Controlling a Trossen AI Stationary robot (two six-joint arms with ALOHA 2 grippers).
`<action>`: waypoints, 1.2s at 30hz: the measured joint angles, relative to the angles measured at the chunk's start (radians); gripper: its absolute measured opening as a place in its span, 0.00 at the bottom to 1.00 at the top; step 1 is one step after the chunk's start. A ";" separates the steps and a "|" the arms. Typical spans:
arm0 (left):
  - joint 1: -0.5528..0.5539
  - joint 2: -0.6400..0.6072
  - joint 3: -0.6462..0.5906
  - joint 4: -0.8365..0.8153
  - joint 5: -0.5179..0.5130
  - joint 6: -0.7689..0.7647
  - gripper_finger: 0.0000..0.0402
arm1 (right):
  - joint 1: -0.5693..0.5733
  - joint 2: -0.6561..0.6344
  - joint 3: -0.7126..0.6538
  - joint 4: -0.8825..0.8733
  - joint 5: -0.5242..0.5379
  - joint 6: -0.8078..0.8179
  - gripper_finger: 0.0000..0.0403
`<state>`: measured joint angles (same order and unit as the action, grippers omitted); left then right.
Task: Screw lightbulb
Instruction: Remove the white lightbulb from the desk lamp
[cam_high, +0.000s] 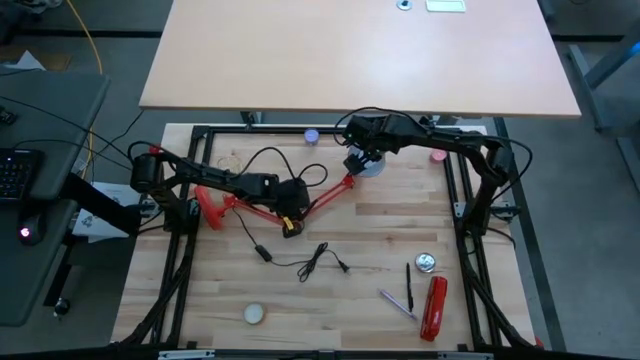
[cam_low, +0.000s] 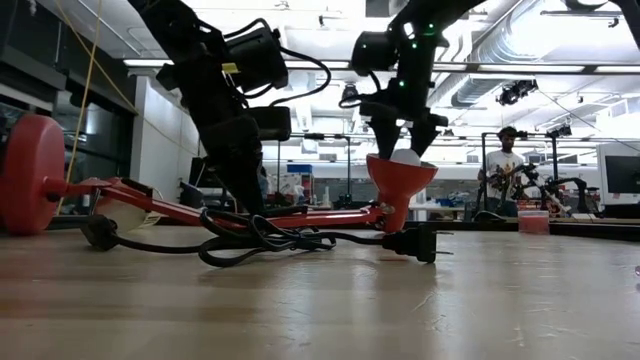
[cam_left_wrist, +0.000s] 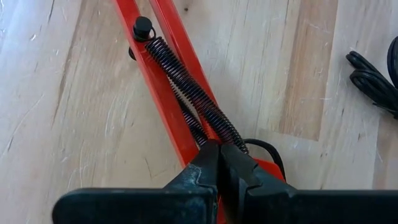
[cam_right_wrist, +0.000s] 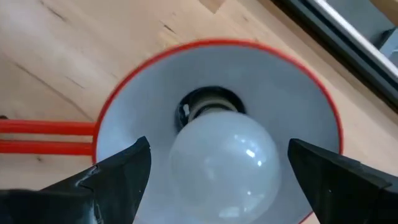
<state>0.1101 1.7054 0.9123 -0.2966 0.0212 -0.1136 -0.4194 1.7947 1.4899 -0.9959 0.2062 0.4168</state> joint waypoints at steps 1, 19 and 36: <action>0.000 0.000 0.000 0.000 0.000 -0.003 0.00 | 0.000 0.000 0.000 0.006 0.000 -0.003 0.92; 0.001 -0.001 0.000 -0.012 -0.005 0.005 0.00 | -0.001 -0.001 0.000 -0.058 0.002 -0.152 0.68; 0.001 -0.001 0.001 -0.031 -0.005 0.014 0.00 | -0.002 -0.002 0.000 -0.023 0.024 -1.639 0.59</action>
<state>0.1112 1.7046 0.9132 -0.3277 0.0162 -0.0994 -0.4210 1.7931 1.4901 -1.0184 0.2302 -1.2218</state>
